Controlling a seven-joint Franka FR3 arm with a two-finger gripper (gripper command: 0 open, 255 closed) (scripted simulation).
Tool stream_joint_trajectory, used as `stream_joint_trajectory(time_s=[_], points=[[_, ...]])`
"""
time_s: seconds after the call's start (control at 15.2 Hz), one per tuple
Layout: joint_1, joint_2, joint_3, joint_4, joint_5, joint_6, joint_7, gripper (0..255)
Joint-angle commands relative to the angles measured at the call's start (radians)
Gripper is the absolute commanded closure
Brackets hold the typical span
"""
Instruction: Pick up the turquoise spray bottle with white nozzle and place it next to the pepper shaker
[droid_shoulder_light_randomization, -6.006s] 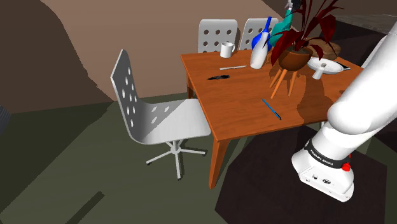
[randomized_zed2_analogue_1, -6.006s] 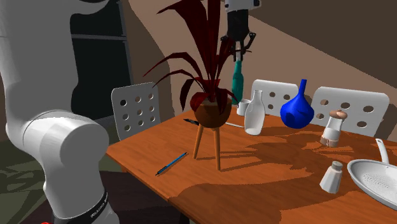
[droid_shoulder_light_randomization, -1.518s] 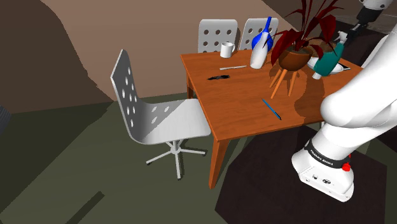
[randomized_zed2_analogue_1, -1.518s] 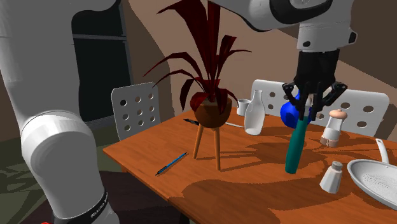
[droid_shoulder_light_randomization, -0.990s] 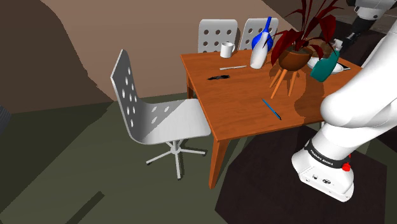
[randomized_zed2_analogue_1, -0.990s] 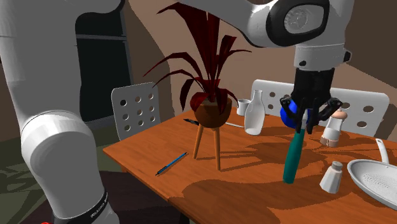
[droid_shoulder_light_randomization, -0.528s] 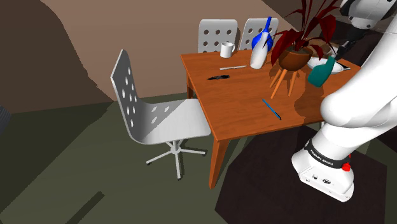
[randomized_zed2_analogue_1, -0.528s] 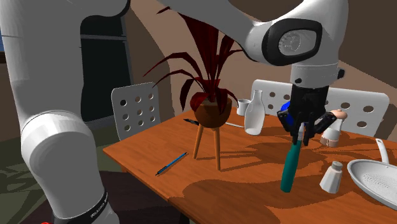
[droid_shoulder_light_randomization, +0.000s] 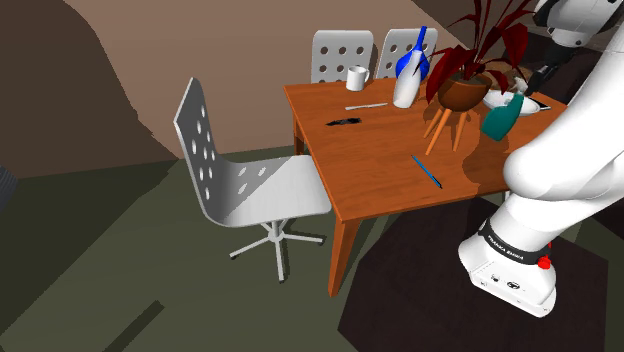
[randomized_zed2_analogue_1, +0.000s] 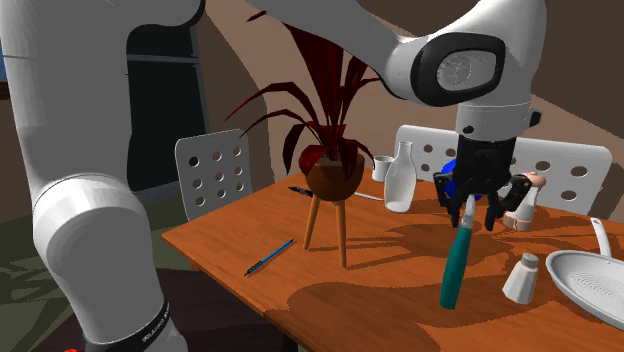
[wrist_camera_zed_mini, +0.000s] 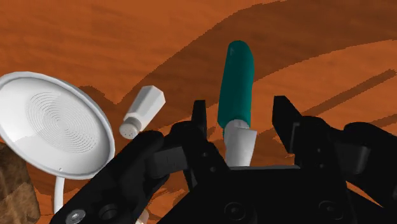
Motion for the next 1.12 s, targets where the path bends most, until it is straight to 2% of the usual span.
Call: stream_joint_trajectory(time_s=[0.0, 0.26, 0.53, 1.06], points=[[0.0, 0.0, 0.0, 0.0, 0.0, 0.0, 0.0, 0], [0.0, 0.0, 0.0, 0.0, 0.0, 0.0, 0.0, 0], [0.015, -0.069, -0.011, 0.059, -0.061, -0.109, 0.041, 0], [0.015, -0.069, -0.01, 0.059, -0.061, -0.109, 0.041, 0]])
